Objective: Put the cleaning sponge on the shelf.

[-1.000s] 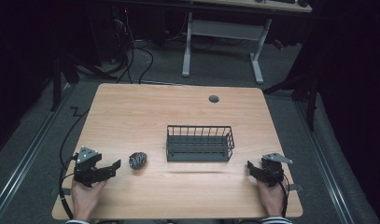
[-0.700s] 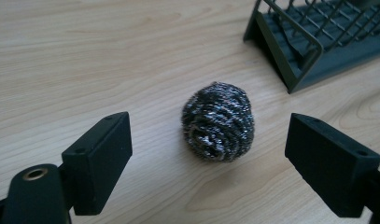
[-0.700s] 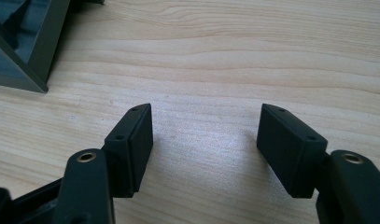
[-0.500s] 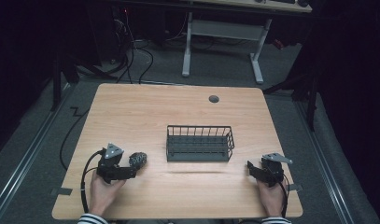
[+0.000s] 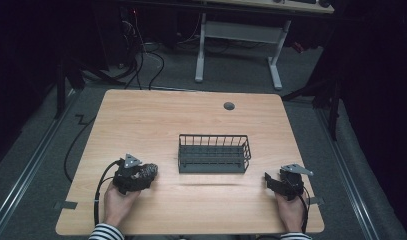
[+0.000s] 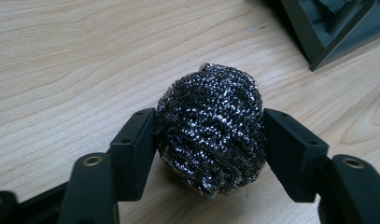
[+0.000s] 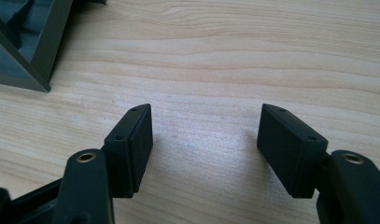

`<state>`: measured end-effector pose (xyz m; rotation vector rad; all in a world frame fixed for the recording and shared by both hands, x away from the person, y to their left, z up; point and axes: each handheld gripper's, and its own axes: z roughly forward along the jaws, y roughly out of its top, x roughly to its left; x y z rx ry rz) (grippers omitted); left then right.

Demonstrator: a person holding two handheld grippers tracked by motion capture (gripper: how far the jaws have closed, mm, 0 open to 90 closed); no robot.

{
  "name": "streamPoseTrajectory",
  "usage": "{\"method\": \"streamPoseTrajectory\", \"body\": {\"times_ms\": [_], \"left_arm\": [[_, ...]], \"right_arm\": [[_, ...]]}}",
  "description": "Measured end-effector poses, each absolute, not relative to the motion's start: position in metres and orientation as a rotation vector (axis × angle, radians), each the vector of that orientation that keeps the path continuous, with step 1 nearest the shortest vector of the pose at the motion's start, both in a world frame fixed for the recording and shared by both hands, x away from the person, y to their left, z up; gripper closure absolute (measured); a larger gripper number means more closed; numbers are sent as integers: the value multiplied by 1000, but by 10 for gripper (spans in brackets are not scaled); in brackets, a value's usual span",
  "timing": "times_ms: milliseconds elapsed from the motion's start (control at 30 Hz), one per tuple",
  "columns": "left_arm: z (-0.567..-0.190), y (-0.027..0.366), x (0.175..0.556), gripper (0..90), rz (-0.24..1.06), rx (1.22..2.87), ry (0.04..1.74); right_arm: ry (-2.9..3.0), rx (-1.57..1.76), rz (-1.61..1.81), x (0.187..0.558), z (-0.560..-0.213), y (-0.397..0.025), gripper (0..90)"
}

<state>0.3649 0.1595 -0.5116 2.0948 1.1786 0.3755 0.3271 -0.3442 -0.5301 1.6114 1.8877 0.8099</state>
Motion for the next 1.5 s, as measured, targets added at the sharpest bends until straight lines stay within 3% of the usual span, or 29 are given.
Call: {"method": "streamPoseTrajectory", "body": {"times_ms": [300,1500], "left_arm": [[-509,161,363,433,369,2092,1164],[-477,164,359,442,308,2022,1097]], "right_arm": [[1890,1610,811,327,-530,-344,358],[1898,1607,810,327,-530,-344,343]]}}
